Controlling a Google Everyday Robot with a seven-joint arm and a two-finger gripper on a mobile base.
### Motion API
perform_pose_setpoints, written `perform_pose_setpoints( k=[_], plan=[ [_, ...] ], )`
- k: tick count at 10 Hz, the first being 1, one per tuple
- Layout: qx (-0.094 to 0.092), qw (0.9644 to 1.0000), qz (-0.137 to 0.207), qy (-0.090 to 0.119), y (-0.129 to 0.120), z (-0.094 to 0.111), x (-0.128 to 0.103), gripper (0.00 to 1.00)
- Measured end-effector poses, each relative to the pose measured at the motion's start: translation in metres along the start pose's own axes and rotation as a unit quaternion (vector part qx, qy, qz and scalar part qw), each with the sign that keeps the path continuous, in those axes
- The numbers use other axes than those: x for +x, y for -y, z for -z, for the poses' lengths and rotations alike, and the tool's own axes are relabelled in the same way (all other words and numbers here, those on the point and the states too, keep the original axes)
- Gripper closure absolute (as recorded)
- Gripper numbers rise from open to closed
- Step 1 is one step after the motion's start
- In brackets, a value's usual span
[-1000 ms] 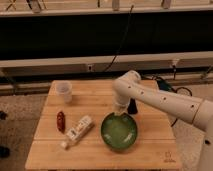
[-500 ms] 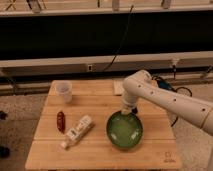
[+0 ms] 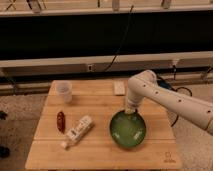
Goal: Drag the ceramic bowl in a circle
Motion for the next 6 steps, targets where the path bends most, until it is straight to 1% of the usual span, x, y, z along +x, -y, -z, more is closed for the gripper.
perform_pose_setpoints(
  k=[3,5,6],
  plan=[
    [-0.001,0.9999,0.013,-0.001,-0.002,-0.002,-0.03,1.0],
    [-0.001,1.0,0.008,-0.004,-0.004,-0.001,-0.033,1.0],
    [0.0,1.0,0.0,-0.004,-0.004,0.0,-0.028,1.0]
  ],
)
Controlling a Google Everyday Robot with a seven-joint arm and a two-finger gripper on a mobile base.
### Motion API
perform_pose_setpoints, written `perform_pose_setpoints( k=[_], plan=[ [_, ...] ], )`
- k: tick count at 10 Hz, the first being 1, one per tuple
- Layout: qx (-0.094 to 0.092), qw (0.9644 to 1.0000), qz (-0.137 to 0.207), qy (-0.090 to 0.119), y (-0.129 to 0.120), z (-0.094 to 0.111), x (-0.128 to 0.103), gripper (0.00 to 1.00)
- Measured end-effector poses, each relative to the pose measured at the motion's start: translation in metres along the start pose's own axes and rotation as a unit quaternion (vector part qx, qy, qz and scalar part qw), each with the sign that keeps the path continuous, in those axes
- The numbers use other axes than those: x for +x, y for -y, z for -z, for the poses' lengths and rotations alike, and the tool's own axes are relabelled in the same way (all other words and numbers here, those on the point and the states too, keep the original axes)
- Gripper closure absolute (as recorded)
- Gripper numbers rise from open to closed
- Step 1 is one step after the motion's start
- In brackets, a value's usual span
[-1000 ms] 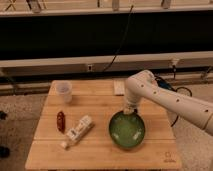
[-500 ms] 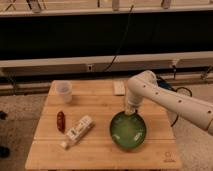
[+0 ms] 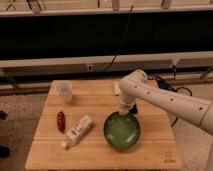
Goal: Drag the ceramic bowl in a circle
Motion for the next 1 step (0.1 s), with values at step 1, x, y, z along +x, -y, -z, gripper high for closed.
perform_pose_setpoints(
  k=[1],
  plan=[
    [0.0,1.0,-0.008,0.0,0.0,0.001,0.0112,1.0]
  ],
)
